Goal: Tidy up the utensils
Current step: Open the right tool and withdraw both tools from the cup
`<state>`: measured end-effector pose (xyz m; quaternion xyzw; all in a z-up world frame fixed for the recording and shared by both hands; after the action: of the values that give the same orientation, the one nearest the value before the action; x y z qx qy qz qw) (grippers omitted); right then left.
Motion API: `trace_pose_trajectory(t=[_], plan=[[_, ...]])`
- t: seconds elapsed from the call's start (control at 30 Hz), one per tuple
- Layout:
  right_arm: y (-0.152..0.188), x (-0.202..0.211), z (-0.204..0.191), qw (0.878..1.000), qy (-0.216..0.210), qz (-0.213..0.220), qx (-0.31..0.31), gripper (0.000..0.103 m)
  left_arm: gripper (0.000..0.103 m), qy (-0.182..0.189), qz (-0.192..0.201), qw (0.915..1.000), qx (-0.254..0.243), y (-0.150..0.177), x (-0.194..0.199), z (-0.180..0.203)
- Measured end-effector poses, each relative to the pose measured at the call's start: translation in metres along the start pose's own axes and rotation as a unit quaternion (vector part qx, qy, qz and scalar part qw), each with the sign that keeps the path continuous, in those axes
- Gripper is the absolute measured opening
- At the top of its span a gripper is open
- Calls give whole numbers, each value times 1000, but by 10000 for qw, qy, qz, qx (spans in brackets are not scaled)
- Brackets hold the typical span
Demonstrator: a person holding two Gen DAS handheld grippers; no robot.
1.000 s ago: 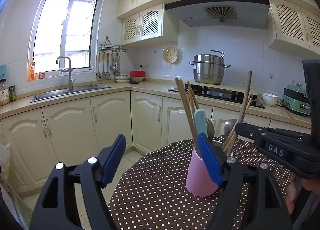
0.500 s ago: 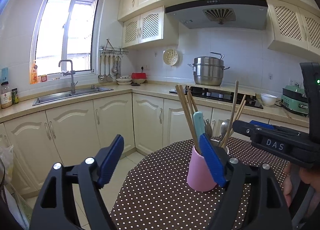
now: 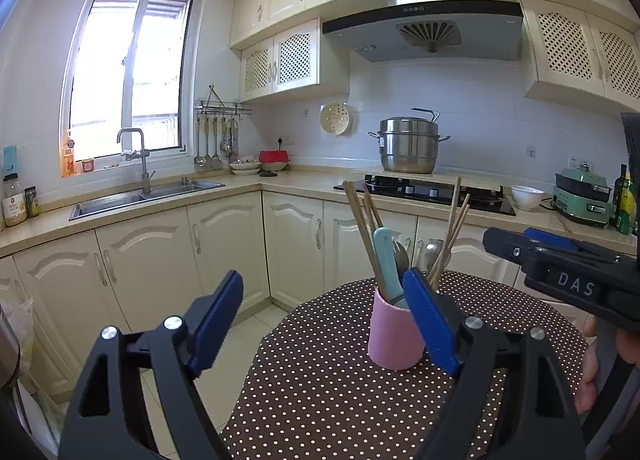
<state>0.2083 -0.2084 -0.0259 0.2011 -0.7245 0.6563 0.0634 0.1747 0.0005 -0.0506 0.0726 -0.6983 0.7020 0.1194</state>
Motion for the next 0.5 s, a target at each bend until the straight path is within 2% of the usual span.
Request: trace_pose_trajectory(t=[0.2, 0.37, 0.5], plan=[[1, 45, -15, 9992, 231, 292, 155, 76, 83, 65, 25, 9998, -164, -8, 25, 6], [1, 88, -27, 9967, 441, 603, 307, 81, 84, 90, 227, 9991, -358, -15, 56, 13], [-2, 120, -34, 9938, 627, 816, 411, 86, 85, 183, 344, 9988, -297, -22, 85, 14]])
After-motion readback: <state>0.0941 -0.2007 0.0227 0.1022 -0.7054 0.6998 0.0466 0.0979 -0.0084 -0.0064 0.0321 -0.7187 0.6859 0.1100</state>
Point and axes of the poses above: each gripper's, at about its wrist camera, not at the fingertips, and x roughly against the way its jaws point, z to its right, y to its underside, the point moved 3 cm from there along -x, roughly the way its jaws point, and after that the axes turned 2 degrees about x, right-handed, at the moved point
